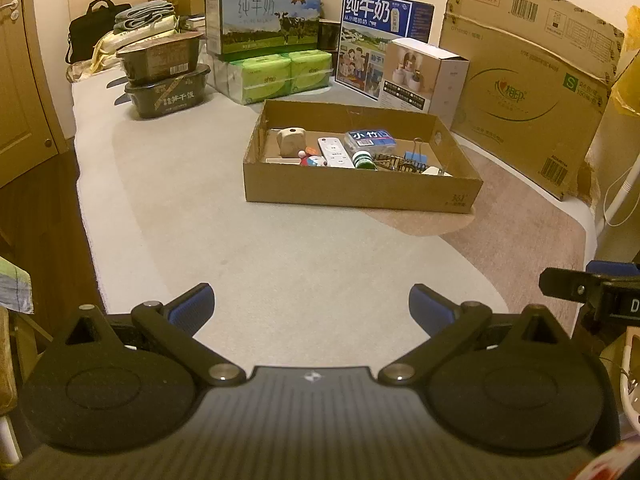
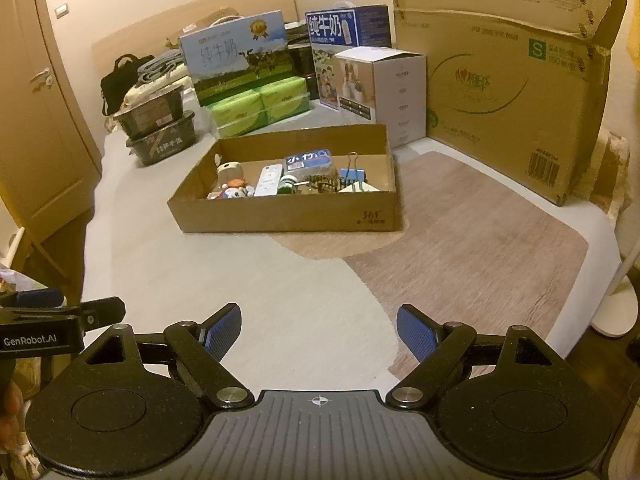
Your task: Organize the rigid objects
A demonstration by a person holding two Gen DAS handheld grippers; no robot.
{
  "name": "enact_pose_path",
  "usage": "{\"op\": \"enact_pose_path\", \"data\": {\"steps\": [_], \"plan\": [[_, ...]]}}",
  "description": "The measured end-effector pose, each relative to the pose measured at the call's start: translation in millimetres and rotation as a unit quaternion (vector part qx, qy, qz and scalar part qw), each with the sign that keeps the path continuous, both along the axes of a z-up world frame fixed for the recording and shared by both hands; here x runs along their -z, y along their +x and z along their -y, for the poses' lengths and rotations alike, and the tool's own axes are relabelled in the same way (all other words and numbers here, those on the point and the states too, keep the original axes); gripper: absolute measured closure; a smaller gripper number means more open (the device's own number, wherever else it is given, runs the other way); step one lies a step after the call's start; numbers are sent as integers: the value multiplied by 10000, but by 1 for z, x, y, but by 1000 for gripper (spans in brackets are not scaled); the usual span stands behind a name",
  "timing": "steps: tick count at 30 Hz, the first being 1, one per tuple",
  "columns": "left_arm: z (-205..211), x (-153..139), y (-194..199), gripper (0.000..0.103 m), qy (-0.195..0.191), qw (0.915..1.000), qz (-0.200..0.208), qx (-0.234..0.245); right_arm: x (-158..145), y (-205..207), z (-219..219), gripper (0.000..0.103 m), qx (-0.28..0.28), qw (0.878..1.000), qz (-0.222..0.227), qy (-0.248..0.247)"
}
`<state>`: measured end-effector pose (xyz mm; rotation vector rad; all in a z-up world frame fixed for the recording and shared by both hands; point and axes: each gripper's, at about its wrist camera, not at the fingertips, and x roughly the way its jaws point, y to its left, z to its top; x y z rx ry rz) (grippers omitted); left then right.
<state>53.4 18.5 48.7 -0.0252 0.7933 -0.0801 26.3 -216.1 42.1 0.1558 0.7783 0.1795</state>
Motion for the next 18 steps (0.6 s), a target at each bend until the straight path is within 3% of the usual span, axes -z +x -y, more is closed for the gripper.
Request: {"op": "enact_pose_path", "data": {"steps": [18], "plan": [[1,-3,2,0,34,10000,16,38,5,-2,-6,18,-80,9999,-72,-8]]}}
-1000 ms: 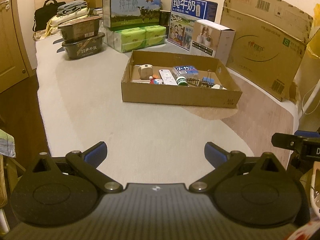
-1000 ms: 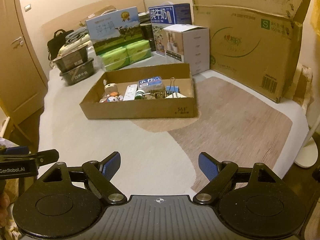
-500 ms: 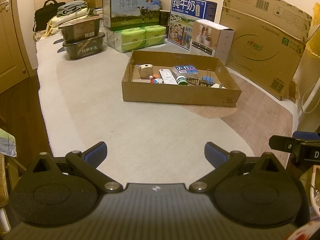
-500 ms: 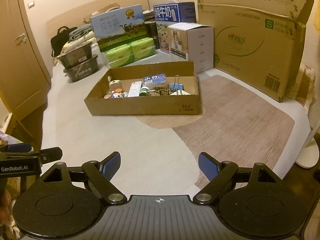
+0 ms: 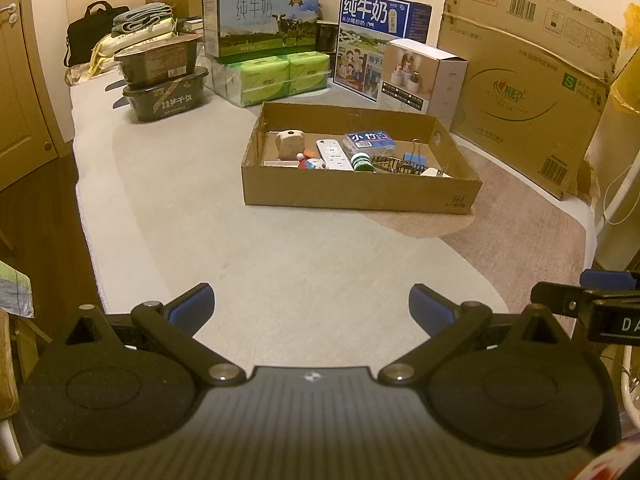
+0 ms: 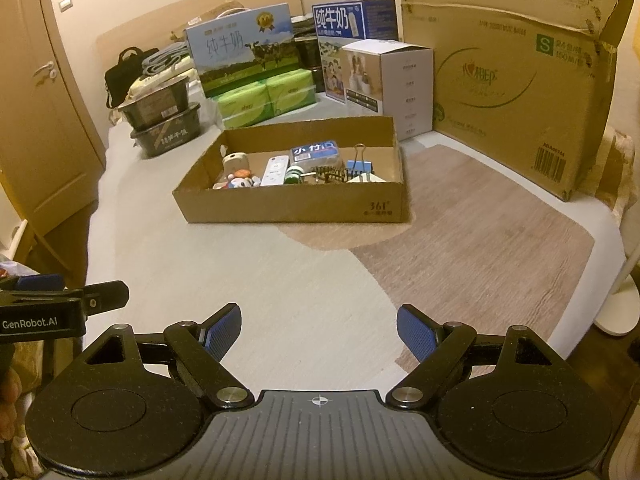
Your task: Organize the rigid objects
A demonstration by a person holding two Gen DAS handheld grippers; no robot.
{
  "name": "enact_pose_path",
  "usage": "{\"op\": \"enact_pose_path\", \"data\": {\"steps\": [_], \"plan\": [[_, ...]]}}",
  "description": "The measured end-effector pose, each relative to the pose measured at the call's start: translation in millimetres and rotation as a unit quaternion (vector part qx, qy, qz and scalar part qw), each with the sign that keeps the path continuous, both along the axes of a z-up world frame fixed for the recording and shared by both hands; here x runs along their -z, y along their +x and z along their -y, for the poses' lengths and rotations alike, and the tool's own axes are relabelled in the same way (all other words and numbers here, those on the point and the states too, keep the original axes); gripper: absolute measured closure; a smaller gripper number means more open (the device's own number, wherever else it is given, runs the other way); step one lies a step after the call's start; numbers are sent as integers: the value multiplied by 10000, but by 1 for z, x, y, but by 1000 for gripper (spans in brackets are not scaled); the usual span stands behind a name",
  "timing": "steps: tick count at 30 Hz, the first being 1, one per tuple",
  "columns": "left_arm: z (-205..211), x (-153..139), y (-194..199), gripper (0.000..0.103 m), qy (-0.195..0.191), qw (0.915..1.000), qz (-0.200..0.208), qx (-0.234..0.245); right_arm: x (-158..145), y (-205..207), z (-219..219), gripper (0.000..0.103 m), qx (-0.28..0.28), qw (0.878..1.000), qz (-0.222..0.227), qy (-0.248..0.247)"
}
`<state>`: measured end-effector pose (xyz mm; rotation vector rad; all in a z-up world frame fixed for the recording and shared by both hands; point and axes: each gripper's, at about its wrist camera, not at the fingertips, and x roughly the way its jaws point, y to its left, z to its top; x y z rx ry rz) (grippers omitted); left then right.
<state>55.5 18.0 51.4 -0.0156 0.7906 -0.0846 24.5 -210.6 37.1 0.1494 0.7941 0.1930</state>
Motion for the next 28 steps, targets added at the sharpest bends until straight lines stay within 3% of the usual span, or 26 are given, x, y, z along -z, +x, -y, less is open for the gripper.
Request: {"op": "enact_pose_path", "data": {"steps": [28], "plan": [[4,8,3,0,27,9999,-9,150,6,4,0,18,50,10000,-61,39]]}}
